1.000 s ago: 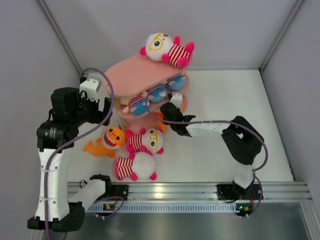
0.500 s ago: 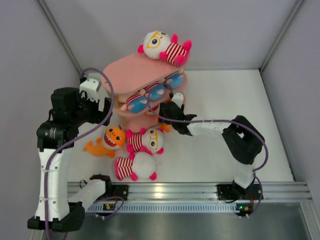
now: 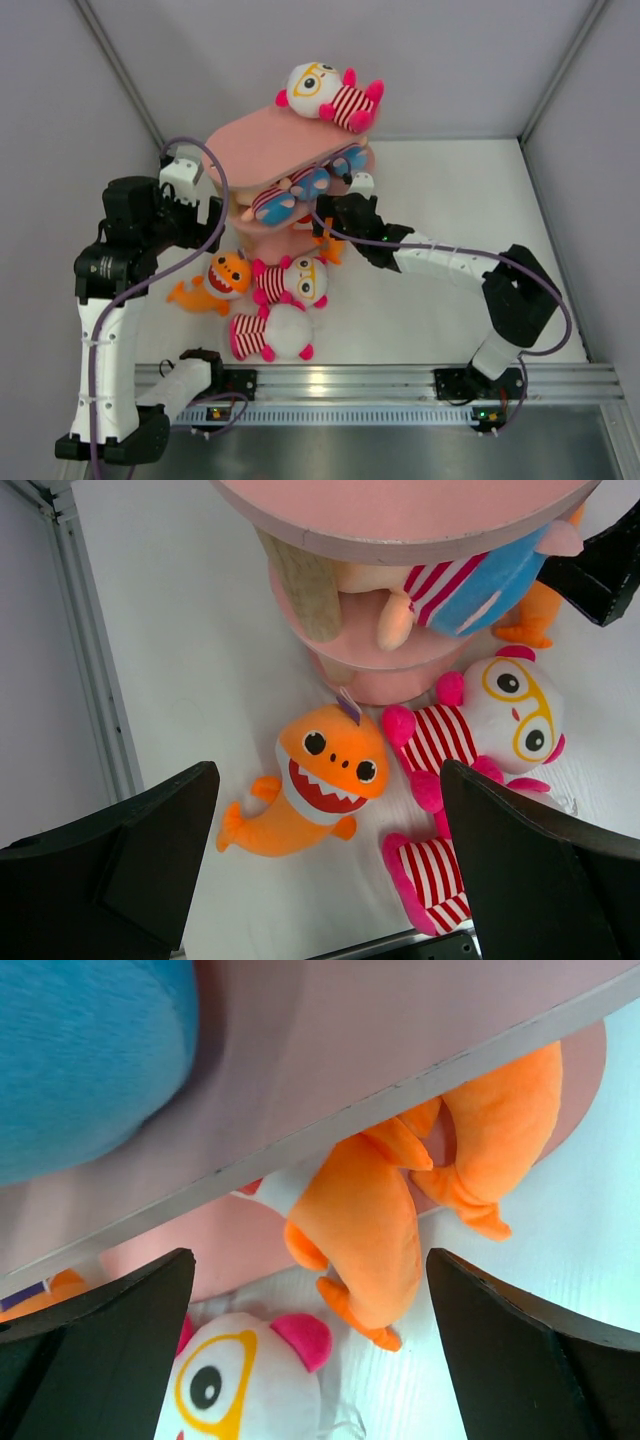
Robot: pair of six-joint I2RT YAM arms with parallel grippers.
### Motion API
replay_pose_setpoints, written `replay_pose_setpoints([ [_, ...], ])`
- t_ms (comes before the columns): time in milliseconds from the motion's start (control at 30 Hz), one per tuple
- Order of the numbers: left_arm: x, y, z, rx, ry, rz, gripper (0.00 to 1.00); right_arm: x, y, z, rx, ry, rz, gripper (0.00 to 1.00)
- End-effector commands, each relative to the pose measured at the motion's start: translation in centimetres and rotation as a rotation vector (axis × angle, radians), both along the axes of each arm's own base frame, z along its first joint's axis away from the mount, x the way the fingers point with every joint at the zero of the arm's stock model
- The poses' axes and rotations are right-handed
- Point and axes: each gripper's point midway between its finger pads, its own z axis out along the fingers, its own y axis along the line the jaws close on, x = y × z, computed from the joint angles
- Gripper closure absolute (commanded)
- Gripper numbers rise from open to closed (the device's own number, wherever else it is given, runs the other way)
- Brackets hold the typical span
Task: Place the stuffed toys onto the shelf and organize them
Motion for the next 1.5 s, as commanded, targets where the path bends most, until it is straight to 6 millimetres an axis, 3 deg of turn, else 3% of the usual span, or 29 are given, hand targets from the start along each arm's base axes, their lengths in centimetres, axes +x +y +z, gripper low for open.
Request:
replay_pose_setpoints([
  [0,-0.4,0.4,-0.1,0.015,-0.003,0.007,0.02,-1.2,-0.2,2.7,0.029,-0.025,0.034,0.01],
  [167,-1.1,1.7,-1.7,0.053,0.035,0.05,0.02,-2.7,-1.6,3.7,-0.022,-0.006,0.059,0.0],
  [400,-4.7,3.2,-8.1,0.142,0.281,0.036,0.02,-5.3,-2.8,5.2,-0.061,-0.016,0.147,0.01],
  [600,-8.0,6.9,-12.5,0.301,0.471,0.124,0.02,-6.9,-3.3,7.3,-0.048,-0.061,0.225,0.01],
  [800,-9.6,7.3,-16.5,0.333,0.646,0.075,0.02,-8.2,-4.1,8.0,-0.077,-0.093,0.294,0.01],
  [967,-8.5,8.6,-18.7,0.312,0.74,0.023,0.03,-9.2,-4.8,8.5,-0.05,-0.147,0.325,0.01],
  [1133,-6.0,9.4,-20.3,0.149,0.811,0.017,0.07,-9.4,-4.8,8.4,-0.061,-0.156,0.345,0.01],
  [1267,-2.5,7.3,-18.2,0.038,0.696,-0.091,0.08,-9.4,-4.3,8.0,-0.064,-0.142,0.363,0.01],
  [1300,-1.4,5.9,-17.2,-0.023,0.633,-0.151,0.07,-9.4,-4.3,7.8,-0.065,-0.14,0.363,0.01],
  [1400,0.0,4.5,-17.5,-0.09,0.611,-0.239,0.02,-9.1,-4.5,7.4,-0.071,-0.135,0.337,0.0],
  [1467,0.9,3.9,-19.2,-0.104,0.652,-0.257,0.02,-8.7,-4.6,7.4,-0.069,-0.139,0.321,0.01],
])
